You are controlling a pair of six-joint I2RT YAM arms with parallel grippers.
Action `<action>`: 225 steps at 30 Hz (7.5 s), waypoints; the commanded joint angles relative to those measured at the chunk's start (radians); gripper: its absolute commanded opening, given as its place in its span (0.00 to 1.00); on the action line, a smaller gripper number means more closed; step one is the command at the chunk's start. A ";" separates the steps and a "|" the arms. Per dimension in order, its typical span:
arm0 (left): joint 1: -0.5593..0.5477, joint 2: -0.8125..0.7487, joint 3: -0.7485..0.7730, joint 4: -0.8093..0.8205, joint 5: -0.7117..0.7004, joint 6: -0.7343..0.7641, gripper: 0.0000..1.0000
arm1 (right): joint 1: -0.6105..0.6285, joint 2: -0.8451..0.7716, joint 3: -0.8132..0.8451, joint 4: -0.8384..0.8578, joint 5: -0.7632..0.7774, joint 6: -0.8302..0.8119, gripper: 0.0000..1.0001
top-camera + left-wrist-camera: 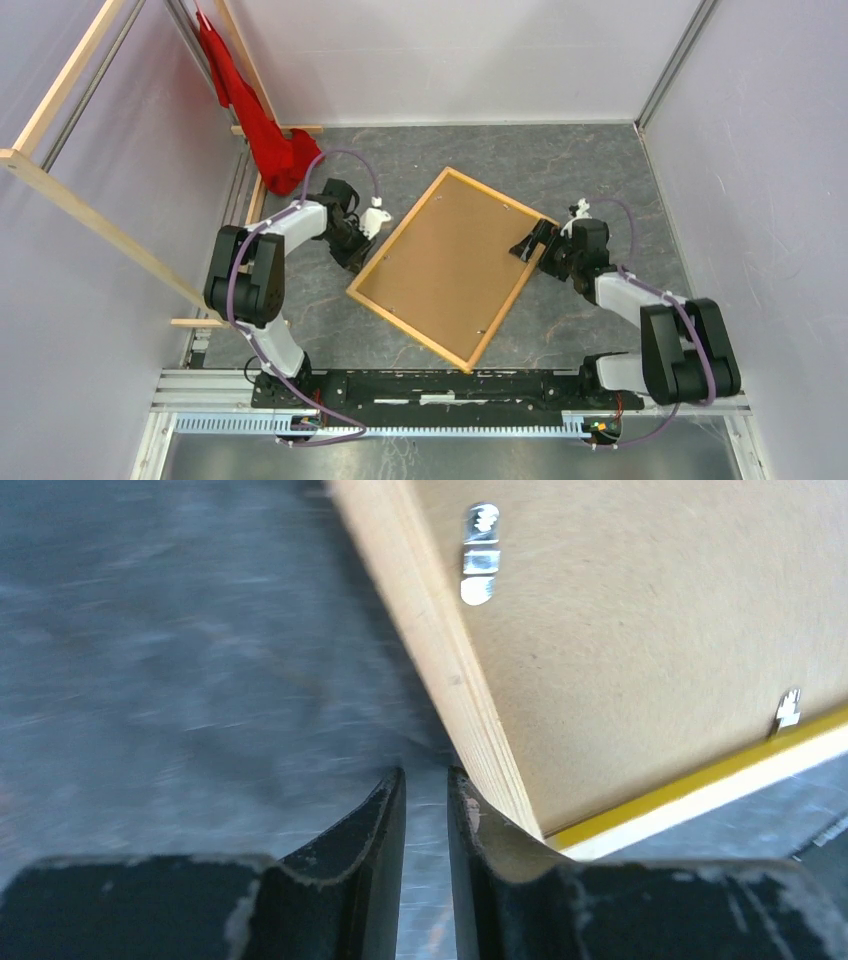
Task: Put the photo into the frame
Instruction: Adjust the photo frame at the center of the board, then install the photo frame at the center of the board.
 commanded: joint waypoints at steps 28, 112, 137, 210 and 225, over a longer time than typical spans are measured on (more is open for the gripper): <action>0.027 0.091 0.046 -0.183 0.477 0.045 0.35 | 0.593 0.016 -0.020 0.330 0.163 0.181 0.74; 0.045 0.358 0.432 -0.048 0.439 -0.261 0.38 | 0.515 0.509 0.427 0.394 0.121 0.095 0.57; 0.046 0.383 0.385 -0.047 0.459 -0.212 0.18 | 0.472 0.881 0.812 0.315 0.067 0.112 0.56; 0.046 0.359 0.381 -0.048 0.433 -0.207 0.15 | 0.414 0.934 0.922 0.269 -0.103 0.104 0.54; 0.046 0.362 0.388 -0.059 0.432 -0.205 0.14 | 0.427 0.983 0.992 0.217 -0.190 0.067 0.52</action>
